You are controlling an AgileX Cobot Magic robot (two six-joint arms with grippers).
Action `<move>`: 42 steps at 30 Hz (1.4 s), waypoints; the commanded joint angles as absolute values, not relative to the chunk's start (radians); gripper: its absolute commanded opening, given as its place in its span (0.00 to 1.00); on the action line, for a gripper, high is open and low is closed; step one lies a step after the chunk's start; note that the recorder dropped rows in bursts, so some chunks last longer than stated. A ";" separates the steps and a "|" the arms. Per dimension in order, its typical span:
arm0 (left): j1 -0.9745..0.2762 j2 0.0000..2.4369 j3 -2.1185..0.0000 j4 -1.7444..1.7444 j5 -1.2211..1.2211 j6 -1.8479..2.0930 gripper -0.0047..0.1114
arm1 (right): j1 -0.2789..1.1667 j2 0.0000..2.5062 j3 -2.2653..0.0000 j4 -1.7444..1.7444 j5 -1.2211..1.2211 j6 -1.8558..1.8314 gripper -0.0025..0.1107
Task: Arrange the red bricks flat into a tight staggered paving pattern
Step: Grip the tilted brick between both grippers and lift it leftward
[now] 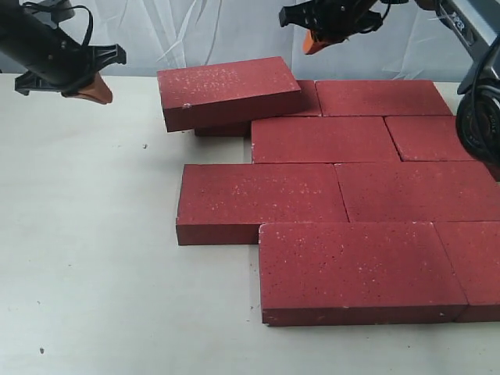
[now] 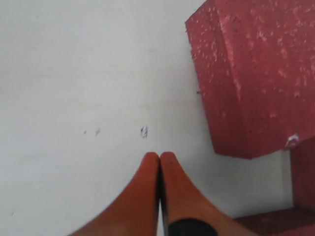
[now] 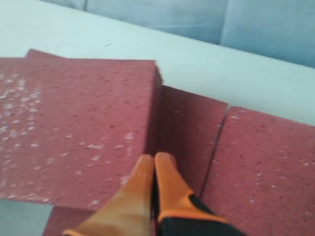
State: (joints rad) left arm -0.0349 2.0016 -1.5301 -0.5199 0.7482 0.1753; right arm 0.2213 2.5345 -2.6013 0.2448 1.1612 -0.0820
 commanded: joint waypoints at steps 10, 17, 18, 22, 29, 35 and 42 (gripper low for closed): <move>-0.055 2.194 -1.558 -0.941 0.574 0.431 0.04 | 0.178 2.658 -2.595 0.312 1.048 -0.086 0.02; -0.073 2.227 -1.598 -0.943 0.591 0.431 0.04 | 0.210 2.678 -2.595 0.417 1.069 -0.179 0.02; -0.073 2.227 -1.602 -0.939 0.600 0.431 0.04 | 0.216 2.674 -2.595 0.442 1.069 -0.186 0.02; -0.059 2.227 -1.631 -0.920 0.666 0.429 0.04 | 0.231 2.643 -2.595 0.528 1.094 -0.234 0.02; -0.006 2.170 -1.642 -0.850 0.802 0.427 0.04 | 0.289 2.556 -2.595 0.533 1.190 -0.239 0.02; 0.046 2.087 -1.642 -0.707 0.893 0.420 0.04 | 0.371 2.517 -2.595 0.565 1.221 -0.239 0.02; 0.107 2.016 -1.540 -0.671 0.835 0.423 0.04 | 0.486 2.517 -2.595 0.537 1.221 -0.217 0.02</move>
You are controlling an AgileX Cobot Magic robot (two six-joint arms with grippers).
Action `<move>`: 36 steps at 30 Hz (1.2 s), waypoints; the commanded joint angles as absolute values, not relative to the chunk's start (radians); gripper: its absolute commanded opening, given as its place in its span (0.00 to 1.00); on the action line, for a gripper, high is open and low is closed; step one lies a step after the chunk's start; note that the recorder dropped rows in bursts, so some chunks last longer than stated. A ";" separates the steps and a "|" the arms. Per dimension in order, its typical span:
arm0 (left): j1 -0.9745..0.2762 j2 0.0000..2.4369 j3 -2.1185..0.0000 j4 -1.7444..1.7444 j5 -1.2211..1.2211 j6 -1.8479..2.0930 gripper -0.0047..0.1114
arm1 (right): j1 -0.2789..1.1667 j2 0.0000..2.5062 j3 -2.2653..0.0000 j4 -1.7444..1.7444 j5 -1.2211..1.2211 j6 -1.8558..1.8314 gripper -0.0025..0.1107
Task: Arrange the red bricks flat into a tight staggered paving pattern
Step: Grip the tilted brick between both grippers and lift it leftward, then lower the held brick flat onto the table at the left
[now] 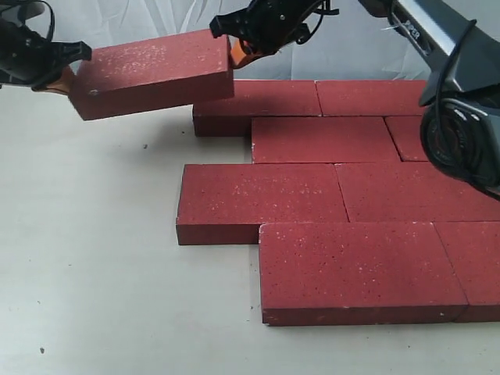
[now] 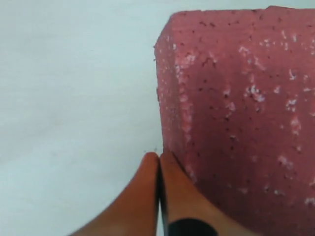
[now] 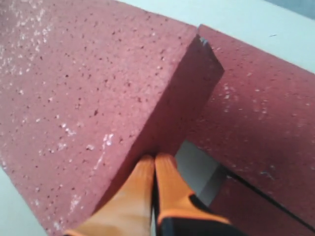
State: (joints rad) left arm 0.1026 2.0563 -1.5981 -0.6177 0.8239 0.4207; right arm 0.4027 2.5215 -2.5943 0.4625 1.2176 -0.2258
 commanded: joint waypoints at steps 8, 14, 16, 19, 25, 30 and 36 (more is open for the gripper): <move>0.136 2.008 -1.365 -0.653 0.696 0.429 0.04 | 0.572 2.538 -2.595 0.448 1.158 -0.144 0.02; 0.141 2.008 -1.333 -0.623 0.626 0.429 0.04 | 0.592 2.594 -2.595 0.450 1.136 -0.115 0.02; 0.148 2.008 -1.333 -0.625 0.621 0.429 0.04 | 0.599 2.615 -2.595 0.450 1.131 -0.115 0.02; 0.150 2.010 -1.333 -0.595 0.599 0.429 0.04 | 0.605 2.644 -2.595 0.452 1.099 -0.105 0.02; 0.159 2.040 -1.333 -0.589 0.557 0.427 0.04 | 0.605 2.699 -2.595 0.452 1.026 -0.094 0.02; 0.159 2.090 -1.333 -0.593 0.557 0.427 0.04 | 0.605 2.716 -2.595 0.385 1.039 -0.043 0.02; 0.159 2.092 -1.333 -0.589 0.541 0.427 0.04 | 0.605 2.716 -2.595 0.362 1.118 -0.029 0.02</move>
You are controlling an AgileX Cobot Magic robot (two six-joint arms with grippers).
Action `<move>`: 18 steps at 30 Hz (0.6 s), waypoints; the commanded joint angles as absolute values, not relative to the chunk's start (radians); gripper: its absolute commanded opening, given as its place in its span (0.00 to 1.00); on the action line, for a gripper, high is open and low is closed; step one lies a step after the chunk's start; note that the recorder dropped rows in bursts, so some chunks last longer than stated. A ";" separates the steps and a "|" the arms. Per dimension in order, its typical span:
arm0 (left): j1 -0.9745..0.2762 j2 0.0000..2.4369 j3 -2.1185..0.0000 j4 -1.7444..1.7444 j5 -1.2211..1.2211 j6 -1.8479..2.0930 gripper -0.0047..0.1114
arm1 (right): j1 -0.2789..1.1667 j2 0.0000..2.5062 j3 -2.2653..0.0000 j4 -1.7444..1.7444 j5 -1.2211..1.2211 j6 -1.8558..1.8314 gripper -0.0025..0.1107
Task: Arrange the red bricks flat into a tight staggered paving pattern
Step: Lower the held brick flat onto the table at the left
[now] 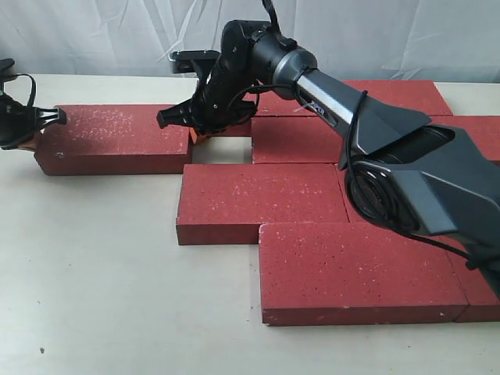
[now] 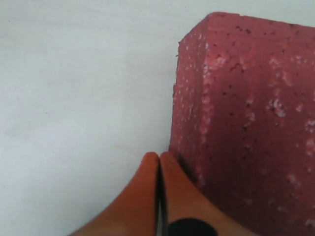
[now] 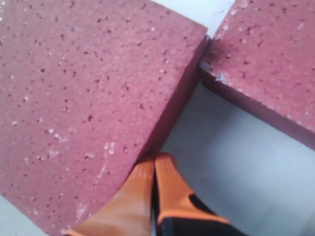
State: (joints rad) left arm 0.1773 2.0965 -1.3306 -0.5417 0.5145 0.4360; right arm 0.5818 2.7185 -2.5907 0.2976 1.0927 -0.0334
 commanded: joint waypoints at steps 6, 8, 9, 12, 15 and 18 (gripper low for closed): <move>0.159 2.092 -1.333 -0.582 0.529 0.427 0.04 | 0.605 2.716 -2.595 0.342 1.178 0.000 0.02; 0.159 2.092 -1.333 -0.582 0.520 0.427 0.04 | 0.605 2.716 -2.595 0.342 1.183 0.000 0.02; 0.159 2.092 -1.333 -0.582 0.512 0.427 0.04 | 0.605 2.716 -2.595 0.348 1.185 0.000 0.02; 0.161 2.092 -1.333 -0.582 0.502 0.427 0.04 | 0.605 2.716 -2.595 0.384 1.181 0.000 0.02; 0.170 2.089 -1.342 -0.582 0.517 0.427 0.04 | 0.605 2.716 -2.595 0.391 1.179 0.000 0.02; 0.188 2.089 -1.355 -0.582 0.545 0.427 0.04 | 0.605 2.716 -2.595 0.393 1.181 0.000 0.02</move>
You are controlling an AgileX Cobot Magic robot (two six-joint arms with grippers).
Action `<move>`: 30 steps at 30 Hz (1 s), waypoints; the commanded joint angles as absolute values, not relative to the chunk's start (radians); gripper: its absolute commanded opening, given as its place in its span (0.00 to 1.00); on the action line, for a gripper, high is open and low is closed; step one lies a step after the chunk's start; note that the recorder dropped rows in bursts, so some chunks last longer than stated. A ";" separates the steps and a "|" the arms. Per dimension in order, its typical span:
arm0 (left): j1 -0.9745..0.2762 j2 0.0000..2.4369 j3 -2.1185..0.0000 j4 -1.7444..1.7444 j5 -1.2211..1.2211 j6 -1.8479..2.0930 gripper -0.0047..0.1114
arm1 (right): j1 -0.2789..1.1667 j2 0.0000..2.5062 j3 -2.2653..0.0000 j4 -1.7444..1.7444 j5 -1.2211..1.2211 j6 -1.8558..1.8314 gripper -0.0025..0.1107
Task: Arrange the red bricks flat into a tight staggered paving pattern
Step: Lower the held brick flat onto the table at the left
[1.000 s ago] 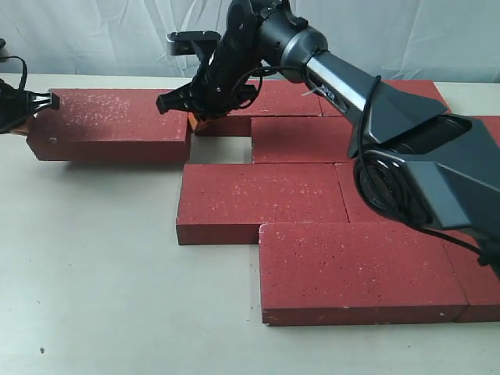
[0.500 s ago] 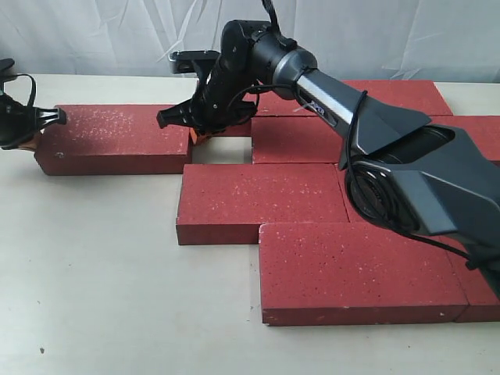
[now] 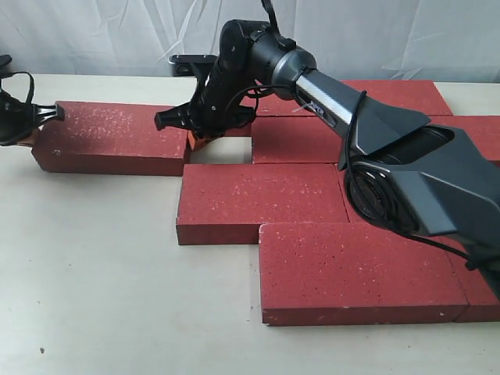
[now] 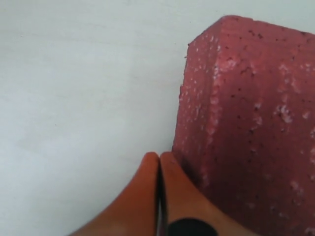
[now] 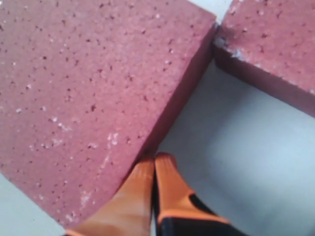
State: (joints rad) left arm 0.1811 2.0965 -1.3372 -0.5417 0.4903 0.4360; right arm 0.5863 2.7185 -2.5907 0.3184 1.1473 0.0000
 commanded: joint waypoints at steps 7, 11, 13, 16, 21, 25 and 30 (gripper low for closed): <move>0.208 2.089 -1.358 -0.588 0.568 0.427 0.04 | 0.597 2.716 -2.599 0.342 1.172 0.058 0.02; 0.208 2.089 -1.358 -0.588 0.574 0.427 0.04 | 0.584 2.712 -2.627 0.280 1.171 0.127 0.02; 0.208 2.089 -1.356 -0.590 0.574 0.427 0.04 | 0.578 2.712 -2.651 0.255 1.171 0.157 0.02; 0.206 2.089 -1.356 -0.590 0.580 0.427 0.04 | 0.570 2.712 -2.687 0.245 1.178 0.167 0.02; 0.206 2.089 -1.356 -0.588 0.590 0.427 0.04 | 0.570 2.712 -2.717 0.228 1.195 0.177 0.02; 0.206 2.089 -1.356 -0.542 0.588 0.427 0.04 | 0.570 2.712 -2.719 0.201 1.217 0.177 0.02; 0.220 2.089 -1.356 -0.475 0.570 0.427 0.04 | 0.570 2.712 -2.719 0.160 1.221 0.177 0.02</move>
State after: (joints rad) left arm 0.2094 2.0965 -1.3527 -0.5124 0.5848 0.4302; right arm 0.5770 2.7200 -2.7116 0.1869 1.2143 0.1759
